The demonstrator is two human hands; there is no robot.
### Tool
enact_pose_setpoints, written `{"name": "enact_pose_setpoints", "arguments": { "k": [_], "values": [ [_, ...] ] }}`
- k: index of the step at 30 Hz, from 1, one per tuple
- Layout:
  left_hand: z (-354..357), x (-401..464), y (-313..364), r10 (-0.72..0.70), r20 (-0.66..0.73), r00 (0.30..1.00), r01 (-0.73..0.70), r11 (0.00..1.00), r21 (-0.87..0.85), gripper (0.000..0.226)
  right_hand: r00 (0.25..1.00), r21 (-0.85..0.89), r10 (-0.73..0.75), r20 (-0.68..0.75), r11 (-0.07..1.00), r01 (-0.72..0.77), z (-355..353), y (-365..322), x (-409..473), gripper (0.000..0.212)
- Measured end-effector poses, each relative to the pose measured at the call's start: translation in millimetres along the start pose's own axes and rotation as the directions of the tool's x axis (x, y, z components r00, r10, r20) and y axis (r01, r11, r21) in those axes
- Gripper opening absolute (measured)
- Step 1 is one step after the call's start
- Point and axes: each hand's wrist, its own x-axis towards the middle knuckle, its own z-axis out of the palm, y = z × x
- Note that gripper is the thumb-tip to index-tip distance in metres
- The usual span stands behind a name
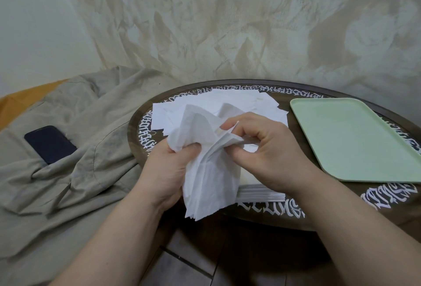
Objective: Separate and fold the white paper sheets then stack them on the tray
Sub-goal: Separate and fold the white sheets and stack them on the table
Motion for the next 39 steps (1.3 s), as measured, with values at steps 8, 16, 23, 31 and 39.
{"name": "enact_pose_setpoints", "arguments": {
  "k": [8, 16, 23, 31, 39],
  "values": [
    [0, 0, -5, 0.007, 0.087, 0.996, -0.01, 0.999, 0.035, 0.034, 0.998, -0.032, 0.022, 0.064, 0.999, -0.02, 4, -1, 2, 0.006],
    [6, -2, 5, 0.093, 0.413, 0.906, -0.071, 0.995, -0.068, 0.05, 0.984, 0.018, 0.105, 0.146, 0.994, -0.108, -3, -10, 1, 0.03],
    [-2, 0, 2, -0.051, 0.307, 0.95, 0.066, 0.997, -0.037, 0.055, 0.97, 0.021, 0.105, 0.219, 0.993, -0.113, -5, -14, -1, 0.035],
    [-1, -1, 2, -0.062, 0.271, 0.961, 0.053, 0.998, 0.039, 0.031, 0.977, -0.02, 0.103, 0.184, 0.995, -0.101, -4, -13, -1, 0.014],
    [-1, 0, 6, -0.007, 0.048, 0.999, 0.009, 1.0, -0.029, 0.048, 0.96, 0.162, 0.248, 0.13, 0.95, -0.267, -12, -10, 0, 0.013]
  ]
}}
